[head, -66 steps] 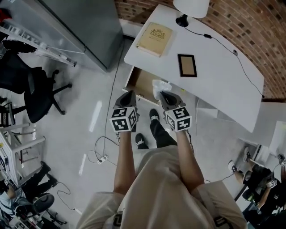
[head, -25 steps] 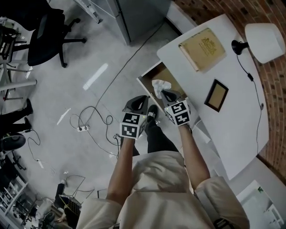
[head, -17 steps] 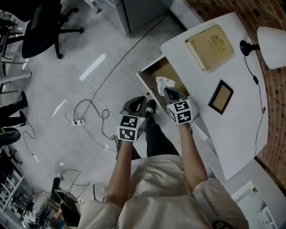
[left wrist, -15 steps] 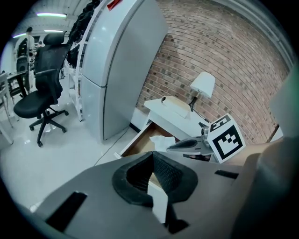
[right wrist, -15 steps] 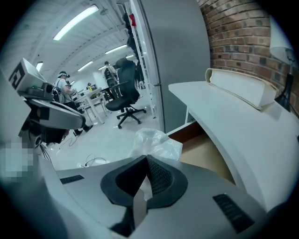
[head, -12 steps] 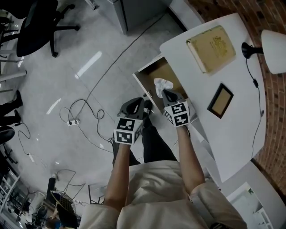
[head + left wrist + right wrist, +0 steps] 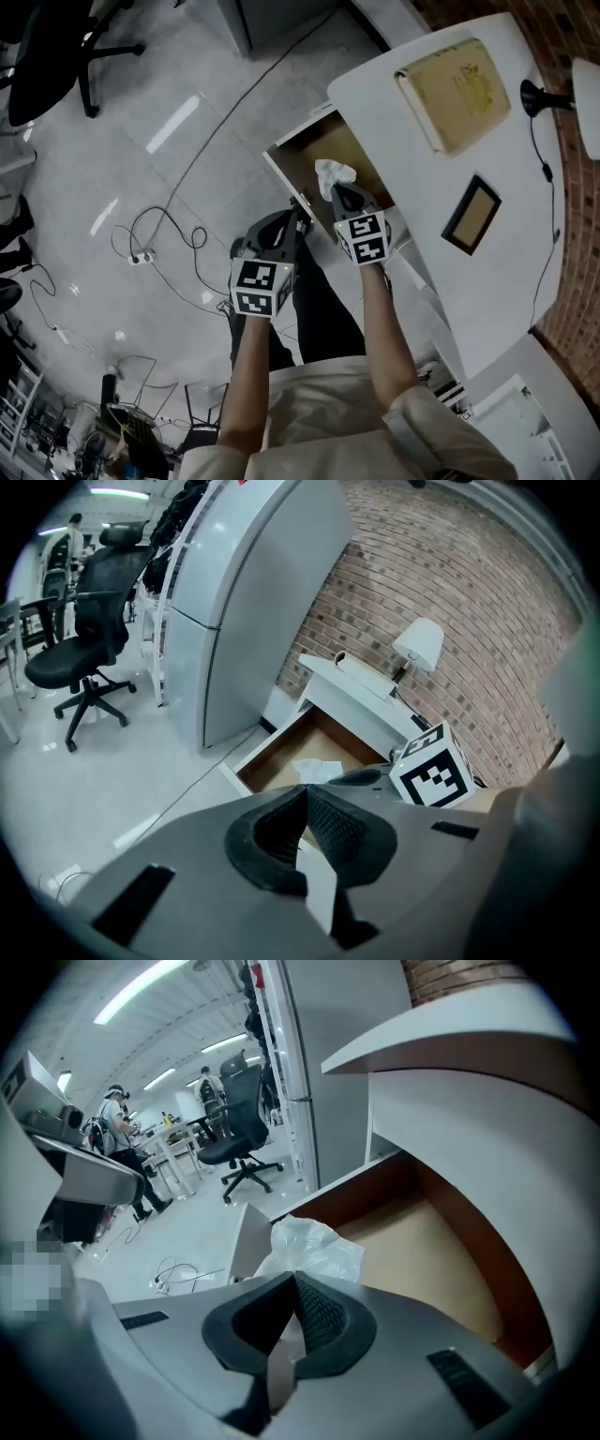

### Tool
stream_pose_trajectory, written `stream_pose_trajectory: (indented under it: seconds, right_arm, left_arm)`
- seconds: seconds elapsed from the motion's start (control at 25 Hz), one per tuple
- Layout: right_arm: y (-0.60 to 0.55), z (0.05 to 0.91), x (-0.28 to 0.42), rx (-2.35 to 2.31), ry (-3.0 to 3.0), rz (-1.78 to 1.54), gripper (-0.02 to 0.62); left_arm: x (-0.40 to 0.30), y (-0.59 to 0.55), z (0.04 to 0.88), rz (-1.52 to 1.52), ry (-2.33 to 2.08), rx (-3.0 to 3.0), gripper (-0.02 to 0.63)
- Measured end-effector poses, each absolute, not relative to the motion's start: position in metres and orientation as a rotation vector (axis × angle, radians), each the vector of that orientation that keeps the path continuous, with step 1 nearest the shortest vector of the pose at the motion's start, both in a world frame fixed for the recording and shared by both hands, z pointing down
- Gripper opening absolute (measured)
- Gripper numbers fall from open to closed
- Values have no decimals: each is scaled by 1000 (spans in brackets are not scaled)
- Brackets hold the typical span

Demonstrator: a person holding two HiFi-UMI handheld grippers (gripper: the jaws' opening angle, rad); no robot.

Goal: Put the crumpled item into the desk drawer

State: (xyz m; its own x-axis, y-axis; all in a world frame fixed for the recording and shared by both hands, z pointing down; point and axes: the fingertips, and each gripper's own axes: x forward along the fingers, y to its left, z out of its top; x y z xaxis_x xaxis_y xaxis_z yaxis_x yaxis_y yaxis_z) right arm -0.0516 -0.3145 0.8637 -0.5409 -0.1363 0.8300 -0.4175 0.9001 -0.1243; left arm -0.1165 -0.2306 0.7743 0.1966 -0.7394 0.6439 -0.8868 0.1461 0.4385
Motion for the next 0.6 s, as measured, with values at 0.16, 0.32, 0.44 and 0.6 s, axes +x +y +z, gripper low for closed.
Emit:
stream_pose_trajectory:
  seconds: [0.16,0.32,0.44,0.6]
  right_arm:
    - [-320,883,-53,400,-2107,357,26]
    - [-322,900,-57,355,-2082,315,26]
    - [-320,916,-55,303,-2056,262,26]
    - [-319,937,-54,210,-2013,163,26]
  left_arm:
    - [-111,-235,787,242,-1558,1652,15]
    - [-107,-240,797,233,-1539,1665,15]
    - [-104,-243,804,226,-1530,1674,15]
    - [-98,-249,816,238,-1522,1688,15]
